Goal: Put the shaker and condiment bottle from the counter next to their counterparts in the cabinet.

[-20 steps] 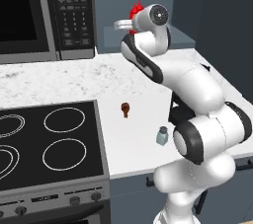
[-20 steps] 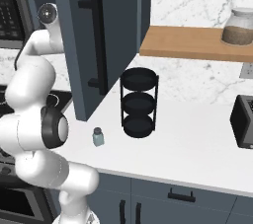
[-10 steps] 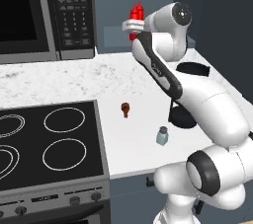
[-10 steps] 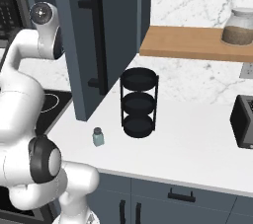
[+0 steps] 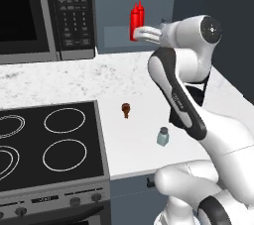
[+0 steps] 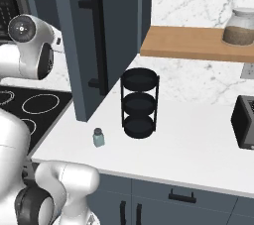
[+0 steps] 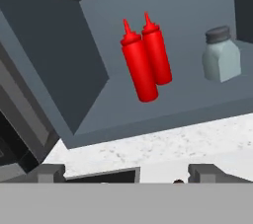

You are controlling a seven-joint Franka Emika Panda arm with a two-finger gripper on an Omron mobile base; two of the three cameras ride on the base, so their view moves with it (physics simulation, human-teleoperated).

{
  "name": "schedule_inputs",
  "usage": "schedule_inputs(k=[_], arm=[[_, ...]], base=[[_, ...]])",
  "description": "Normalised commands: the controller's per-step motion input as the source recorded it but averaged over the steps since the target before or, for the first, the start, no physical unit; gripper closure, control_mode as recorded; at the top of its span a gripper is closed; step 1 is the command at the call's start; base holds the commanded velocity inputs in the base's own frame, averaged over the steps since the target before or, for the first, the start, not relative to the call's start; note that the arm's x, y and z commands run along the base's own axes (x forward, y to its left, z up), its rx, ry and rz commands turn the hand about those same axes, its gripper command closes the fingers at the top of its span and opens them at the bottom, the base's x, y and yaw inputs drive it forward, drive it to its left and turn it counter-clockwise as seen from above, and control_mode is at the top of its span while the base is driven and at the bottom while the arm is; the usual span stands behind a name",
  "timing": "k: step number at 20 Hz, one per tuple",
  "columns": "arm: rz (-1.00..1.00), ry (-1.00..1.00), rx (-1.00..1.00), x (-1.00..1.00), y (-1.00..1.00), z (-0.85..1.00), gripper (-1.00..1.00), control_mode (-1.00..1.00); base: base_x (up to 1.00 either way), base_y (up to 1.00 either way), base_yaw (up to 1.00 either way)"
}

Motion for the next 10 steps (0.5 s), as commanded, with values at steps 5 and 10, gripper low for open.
schedule_inputs(k=[5,10], arm=[[-0.15,0.02,0.09,-1.0,0.0,0.35,-1.0,-1.0],[-0.22,0.04,0.01,-0.98,0.0,0.11,-1.0,-1.0]], base=[[0.0,0.0,0.0],[0.0,0.0,0.0]])
